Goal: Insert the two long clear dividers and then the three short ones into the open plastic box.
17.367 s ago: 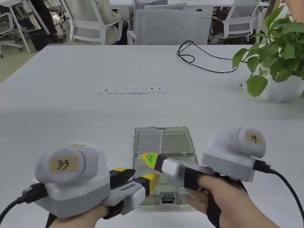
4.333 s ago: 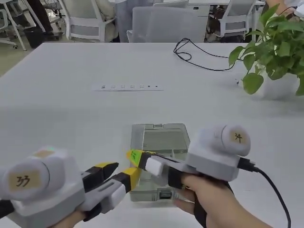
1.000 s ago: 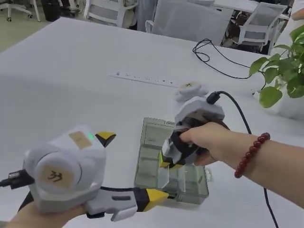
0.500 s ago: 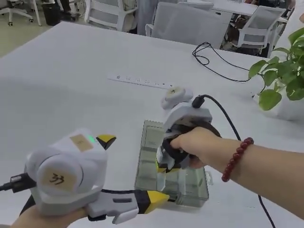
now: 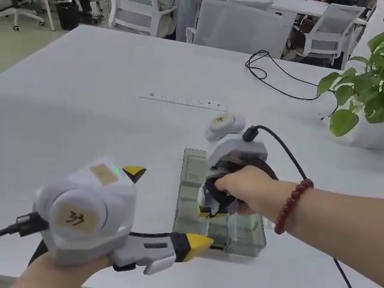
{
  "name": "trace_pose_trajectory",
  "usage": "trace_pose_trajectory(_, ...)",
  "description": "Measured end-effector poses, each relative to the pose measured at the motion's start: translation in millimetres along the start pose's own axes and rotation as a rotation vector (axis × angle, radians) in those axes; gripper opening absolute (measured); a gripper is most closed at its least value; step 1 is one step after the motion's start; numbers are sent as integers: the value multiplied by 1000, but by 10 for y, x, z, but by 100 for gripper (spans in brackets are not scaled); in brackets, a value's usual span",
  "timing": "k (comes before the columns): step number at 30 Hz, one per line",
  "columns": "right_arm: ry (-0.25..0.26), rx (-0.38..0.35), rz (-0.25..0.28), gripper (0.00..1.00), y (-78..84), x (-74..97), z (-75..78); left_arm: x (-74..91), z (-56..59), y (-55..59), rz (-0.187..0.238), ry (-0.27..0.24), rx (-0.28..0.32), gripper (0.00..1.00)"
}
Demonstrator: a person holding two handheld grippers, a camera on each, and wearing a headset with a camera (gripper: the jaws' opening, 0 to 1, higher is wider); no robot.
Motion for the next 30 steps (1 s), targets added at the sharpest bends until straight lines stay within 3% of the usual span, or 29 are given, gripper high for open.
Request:
trace_pose_trajectory(4, -8, 0, 1, 7, -4, -2, 11, 0, -10, 5, -4, -6, 2, 96)
trace_pose_trajectory(11, -104, -15, 59, 12, 28, -1, 78, -4, -18, 13, -18, -12, 4, 96)
trace_pose_trajectory(15, -126, -9, 82, 13, 46, 23, 95, -5, -15, 13, -17, -18, 21, 95)
trace_pose_trajectory(21, -165, 62, 136, 19, 62, 90, 110, -2, -18, 0, -23, -29, 27, 94)
trace_pose_trajectory(25, -224, 164, 184, 24, 86, 151, 135, -4, -28, -11, -30, -44, 33, 93)
trace_pose_trajectory(30, -274, 241, 208, 29, 124, 235, 207, -9, -19, -34, -25, -49, 49, 92)
Point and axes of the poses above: the centre of the closed fingertips' face, and the gripper's own axes: x roughly backward along the fingers, z roughly to its right, y roughly out of its underside, the point moved 10 cm from there along x, roughly backward along the fingers, and after that the axes turned 6 degrees about y, right-handed, at the moved point
